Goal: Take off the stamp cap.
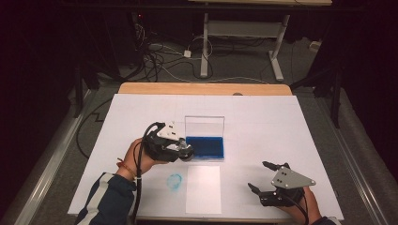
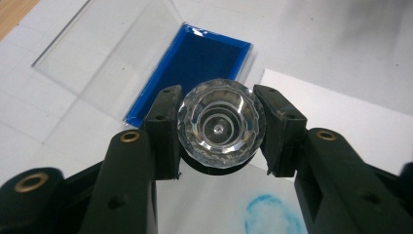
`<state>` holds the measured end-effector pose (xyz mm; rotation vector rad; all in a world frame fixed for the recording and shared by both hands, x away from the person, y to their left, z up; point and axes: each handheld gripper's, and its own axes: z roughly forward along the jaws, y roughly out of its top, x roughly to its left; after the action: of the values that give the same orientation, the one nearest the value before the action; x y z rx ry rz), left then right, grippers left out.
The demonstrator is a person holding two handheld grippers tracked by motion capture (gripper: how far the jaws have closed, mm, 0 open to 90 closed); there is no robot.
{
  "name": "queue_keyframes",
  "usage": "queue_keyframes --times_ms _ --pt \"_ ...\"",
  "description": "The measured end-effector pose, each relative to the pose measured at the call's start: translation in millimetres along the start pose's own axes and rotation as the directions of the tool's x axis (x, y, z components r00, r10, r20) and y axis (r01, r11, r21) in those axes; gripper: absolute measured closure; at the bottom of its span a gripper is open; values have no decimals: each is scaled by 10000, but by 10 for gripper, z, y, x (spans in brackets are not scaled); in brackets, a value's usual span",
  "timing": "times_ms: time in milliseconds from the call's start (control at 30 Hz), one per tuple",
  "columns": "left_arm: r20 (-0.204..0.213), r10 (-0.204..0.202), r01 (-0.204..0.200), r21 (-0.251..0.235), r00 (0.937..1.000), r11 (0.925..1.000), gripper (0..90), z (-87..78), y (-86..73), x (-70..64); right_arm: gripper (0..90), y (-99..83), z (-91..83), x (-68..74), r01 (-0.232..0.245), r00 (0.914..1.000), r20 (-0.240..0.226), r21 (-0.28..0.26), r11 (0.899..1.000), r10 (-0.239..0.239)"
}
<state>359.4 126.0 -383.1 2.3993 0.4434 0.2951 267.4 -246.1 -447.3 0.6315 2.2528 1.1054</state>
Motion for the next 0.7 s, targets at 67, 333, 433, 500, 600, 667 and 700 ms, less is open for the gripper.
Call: queue_keyframes --times_ms 67,333,433,500,600,667,700 --pt "169 141 -142 32 9998 9999 545 22 31 -44 170 11 16 8 60 10000 -31 -22 10000 -60" --pt "572 498 -501 43 9971 9987 544 163 150 -226 177 82 87 53 310 9993 -188 -243 9992 -314" --pt "846 649 -659 83 9943 9978 544 253 207 -316 177 128 167 111 404 9981 -449 -240 9989 -414" --pt "897 656 -667 90 9938 9977 545 270 215 -337 177 145 189 130 426 9975 -557 -291 9987 -441" --pt "1103 679 -690 62 9916 9976 544 310 237 -385 180 203 279 196 450 9955 -822 -315 9985 -474" --pt "1137 753 -763 49 9907 9971 545 336 254 -426 182 244 361 244 529 9926 -1082 -300 9981 -559" --pt "1190 849 -864 77 9893 9962 544 348 266 -447 182 265 405 273 655 9908 -1171 -276 9975 -683"
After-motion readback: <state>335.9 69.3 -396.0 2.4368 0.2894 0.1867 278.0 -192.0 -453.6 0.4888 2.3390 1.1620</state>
